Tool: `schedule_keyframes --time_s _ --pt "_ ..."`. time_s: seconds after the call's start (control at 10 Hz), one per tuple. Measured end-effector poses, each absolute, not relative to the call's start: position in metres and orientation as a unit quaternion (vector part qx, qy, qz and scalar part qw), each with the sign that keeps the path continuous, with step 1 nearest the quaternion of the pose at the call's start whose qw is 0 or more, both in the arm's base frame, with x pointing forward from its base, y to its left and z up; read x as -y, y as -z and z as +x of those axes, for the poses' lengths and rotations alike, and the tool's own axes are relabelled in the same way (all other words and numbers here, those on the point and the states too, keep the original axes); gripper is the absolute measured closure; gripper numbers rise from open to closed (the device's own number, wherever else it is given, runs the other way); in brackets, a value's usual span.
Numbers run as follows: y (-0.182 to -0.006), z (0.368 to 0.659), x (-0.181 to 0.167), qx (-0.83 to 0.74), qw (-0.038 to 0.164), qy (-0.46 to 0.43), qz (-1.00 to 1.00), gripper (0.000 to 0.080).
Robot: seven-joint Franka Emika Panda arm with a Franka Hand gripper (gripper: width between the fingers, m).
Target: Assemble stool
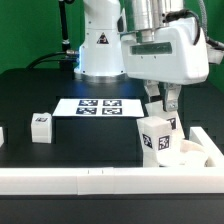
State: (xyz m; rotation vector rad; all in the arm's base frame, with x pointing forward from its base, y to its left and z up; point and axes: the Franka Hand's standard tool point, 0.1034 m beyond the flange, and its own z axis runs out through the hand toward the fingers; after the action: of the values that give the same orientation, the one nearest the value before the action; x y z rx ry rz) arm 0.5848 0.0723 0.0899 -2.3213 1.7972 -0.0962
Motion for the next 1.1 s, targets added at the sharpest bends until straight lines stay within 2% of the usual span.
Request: schedule_keyframes --time_s 0.3,0.5,0.6,0.7,0.8,0.9,1.1 --pt "-0.090 0.582 -0.082 -0.746 0.125 -0.002 -0.654 0.0462" --pt "-0.089 0.582 -0.084 -0.769 0.128 -0.009 -0.626 0.0462" --pt "-0.089 0.581 -0.084 -0.756 0.127 -0.009 -0.642 0.0300" --pt "-0.092 0.580 -0.084 -0.726 0.123 -0.018 -0.676 0.0198" --pt "-0.098 0.581 -0.086 -0.717 0.123 -0.027 -0.686 0.0198" --pt "-0.105 0.584 -0.089 -0.679 0.128 -0.022 -0.723 0.0160" --pt "-0.110 0.587 -0.089 -0.593 0.133 -0.007 -0.794 0.0153"
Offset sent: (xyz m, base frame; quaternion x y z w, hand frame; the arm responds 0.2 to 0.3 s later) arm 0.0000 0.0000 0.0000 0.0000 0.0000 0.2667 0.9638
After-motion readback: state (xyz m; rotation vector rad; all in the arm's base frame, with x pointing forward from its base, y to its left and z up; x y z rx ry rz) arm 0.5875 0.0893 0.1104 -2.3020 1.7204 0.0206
